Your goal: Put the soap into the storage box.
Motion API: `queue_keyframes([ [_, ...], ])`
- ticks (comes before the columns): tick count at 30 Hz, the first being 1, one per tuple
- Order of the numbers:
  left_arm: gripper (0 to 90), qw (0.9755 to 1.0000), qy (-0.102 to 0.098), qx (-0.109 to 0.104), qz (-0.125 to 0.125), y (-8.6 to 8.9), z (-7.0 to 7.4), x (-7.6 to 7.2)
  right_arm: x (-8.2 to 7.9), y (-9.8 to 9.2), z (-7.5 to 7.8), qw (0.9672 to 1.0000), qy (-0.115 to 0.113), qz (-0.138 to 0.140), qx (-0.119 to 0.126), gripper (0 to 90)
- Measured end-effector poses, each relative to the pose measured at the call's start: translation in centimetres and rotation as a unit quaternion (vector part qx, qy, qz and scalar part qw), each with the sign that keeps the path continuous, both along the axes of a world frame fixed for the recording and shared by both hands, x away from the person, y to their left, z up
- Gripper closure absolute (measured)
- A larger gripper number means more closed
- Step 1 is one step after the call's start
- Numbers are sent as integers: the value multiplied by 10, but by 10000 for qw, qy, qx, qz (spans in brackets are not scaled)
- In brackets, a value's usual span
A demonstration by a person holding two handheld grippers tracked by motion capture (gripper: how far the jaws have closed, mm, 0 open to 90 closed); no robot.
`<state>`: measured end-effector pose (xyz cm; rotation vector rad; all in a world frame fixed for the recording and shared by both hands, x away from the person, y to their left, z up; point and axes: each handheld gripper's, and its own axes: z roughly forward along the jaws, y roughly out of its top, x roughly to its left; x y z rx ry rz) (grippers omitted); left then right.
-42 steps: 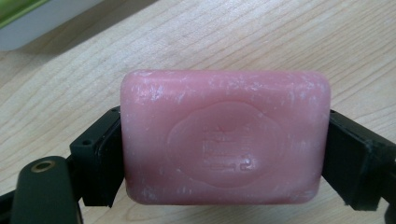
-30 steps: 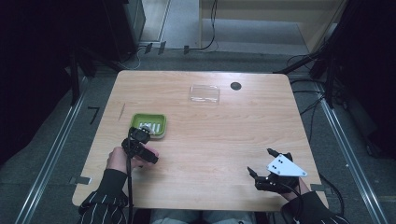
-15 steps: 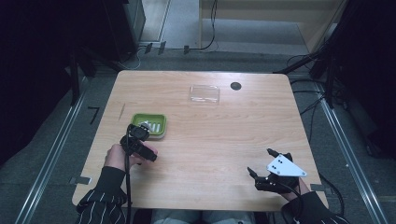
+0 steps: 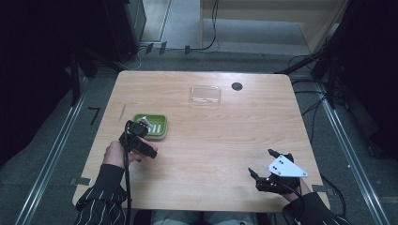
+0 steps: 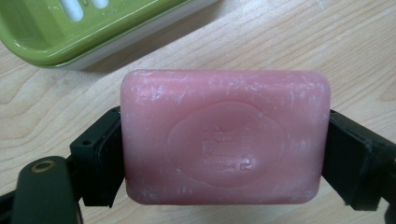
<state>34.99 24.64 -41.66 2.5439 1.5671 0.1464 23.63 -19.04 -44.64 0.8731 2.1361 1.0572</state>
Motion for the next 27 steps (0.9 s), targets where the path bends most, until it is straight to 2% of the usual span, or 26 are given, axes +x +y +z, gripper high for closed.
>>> queue_keyframes([
  [8,139,10000,19,9,57,2,4,5,0,0,0,10000,1,3,6,135],
  [12,139,9999,102,-9,31,2,3,8,0,0,0,10000,8,2,6,135],
  [27,139,10000,23,-10,50,-3,9,20,0,-1,0,10000,8,-5,21,135],
])
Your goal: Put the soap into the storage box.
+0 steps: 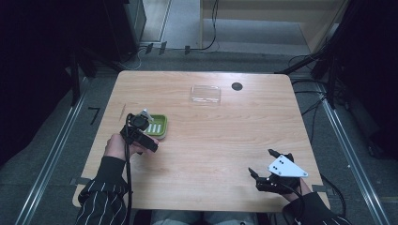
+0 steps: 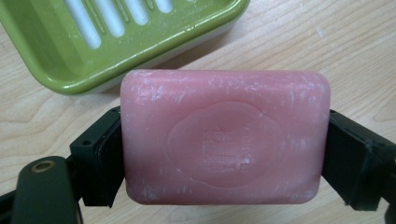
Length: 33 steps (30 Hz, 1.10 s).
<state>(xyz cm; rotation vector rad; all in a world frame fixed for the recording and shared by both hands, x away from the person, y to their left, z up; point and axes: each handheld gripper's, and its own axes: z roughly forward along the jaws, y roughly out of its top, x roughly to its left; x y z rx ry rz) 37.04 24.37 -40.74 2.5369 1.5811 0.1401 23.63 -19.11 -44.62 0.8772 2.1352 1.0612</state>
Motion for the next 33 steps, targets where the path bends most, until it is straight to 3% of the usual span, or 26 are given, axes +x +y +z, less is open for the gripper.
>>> queue_keyframes([
  [14,139,10000,-17,-20,-3,-4,2,13,0,0,0,10000,-8,-8,3,135],
  [33,139,9992,-189,-70,342,-3,7,32,0,-1,0,10000,-14,0,-3,135],
])
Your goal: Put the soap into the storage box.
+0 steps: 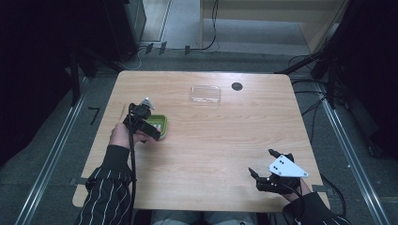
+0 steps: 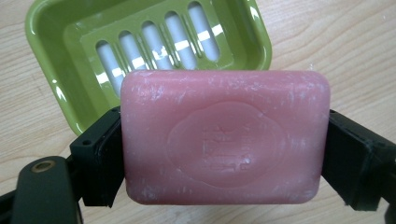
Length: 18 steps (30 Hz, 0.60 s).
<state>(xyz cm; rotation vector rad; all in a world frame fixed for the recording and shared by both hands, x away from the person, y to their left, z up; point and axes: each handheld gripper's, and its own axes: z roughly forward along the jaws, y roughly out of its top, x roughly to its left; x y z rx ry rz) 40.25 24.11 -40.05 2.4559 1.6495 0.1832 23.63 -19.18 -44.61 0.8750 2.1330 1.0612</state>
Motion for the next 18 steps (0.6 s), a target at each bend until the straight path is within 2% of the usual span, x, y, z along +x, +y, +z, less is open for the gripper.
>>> queue_keyframes([
  [4,139,9999,-35,25,104,0,-2,5,0,0,0,10000,7,-6,5,135],
  [18,139,9984,-237,-127,494,5,-8,23,0,0,0,10000,-1,-4,13,135],
])
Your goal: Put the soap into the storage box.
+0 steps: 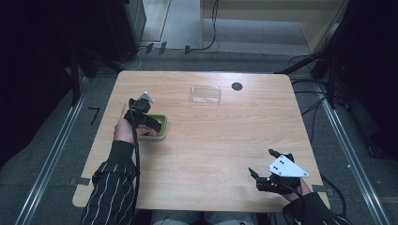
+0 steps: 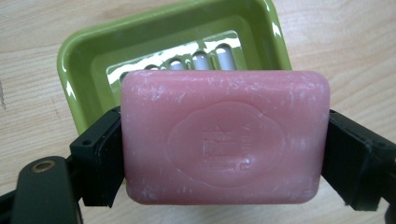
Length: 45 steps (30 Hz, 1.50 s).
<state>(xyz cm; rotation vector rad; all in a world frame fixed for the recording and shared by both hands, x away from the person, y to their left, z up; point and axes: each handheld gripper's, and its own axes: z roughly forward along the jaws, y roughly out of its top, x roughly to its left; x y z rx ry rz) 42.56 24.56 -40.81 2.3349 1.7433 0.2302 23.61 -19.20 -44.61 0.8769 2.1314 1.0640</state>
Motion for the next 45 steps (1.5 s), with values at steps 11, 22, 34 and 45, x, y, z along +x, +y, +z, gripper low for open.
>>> queue_keyframes([
  [11,139,9995,-74,-134,274,2,-8,10,0,0,0,10000,-2,2,-1,135],
  [22,138,9981,-126,-134,581,4,-19,16,1,1,0,10000,-1,14,-3,135],
  [34,138,9967,-91,-153,794,8,-27,19,1,2,0,10000,-14,39,-2,135],
  [45,138,9960,-79,-149,882,10,-34,20,1,3,0,10000,-18,54,-14,135],
])
